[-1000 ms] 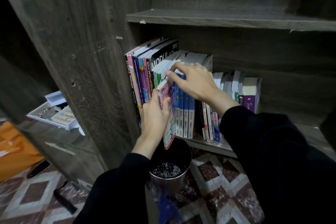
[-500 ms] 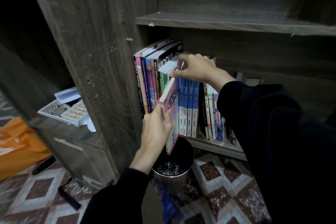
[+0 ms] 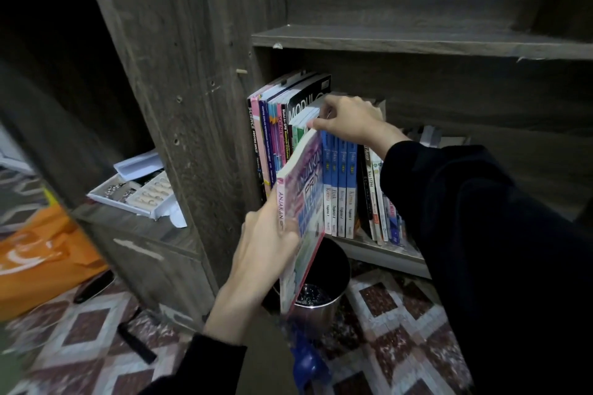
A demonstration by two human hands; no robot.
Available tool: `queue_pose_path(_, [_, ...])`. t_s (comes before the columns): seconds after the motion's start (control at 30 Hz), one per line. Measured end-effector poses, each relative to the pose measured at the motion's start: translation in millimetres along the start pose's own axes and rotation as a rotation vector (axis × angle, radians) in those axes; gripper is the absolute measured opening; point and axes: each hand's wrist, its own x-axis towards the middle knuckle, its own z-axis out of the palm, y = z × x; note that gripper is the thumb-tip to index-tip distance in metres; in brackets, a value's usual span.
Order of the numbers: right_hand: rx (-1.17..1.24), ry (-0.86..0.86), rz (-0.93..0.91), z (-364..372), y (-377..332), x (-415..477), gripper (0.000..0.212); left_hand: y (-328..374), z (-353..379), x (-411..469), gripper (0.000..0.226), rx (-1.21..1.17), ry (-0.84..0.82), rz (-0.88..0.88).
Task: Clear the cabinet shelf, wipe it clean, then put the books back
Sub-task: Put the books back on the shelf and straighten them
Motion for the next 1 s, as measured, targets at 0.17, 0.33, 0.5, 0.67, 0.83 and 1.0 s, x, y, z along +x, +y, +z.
queue_pose_path(0.17, [-0.033, 0.013, 0.006, 4, -1, 0, 0.040, 22, -31, -21, 0.058, 0.015, -0.036, 0.077])
queue_pose_path(0.33, [-0.058, -0.037, -0.068, 3, 4, -15, 0.038, 34, -35, -23, 0.089, -0.024, -0.038, 0.061])
queue_pose_path(0.5, [-0.145, -0.052, -0.175, 12, 20, -40, 0.055, 32, -34, -15, 0.108, -0.037, -0.080, 0.043])
queue_pose_path(0.67, [-0.232, 0.006, -0.262, 25, 32, -44, 0.062, 33, -39, -21, 0.096, -0.117, -0.119, 0.017])
queue_pose_path(0.83, [-0.192, 0.075, -0.285, 30, 40, -44, 0.062, 40, -48, -20, 0.096, -0.084, -0.095, 0.094])
queue_pose_path(1.0, [-0.165, 0.103, -0.290, 28, 49, -49, 0.063, 52, -57, -5, 0.095, -0.067, -0.001, 0.174])
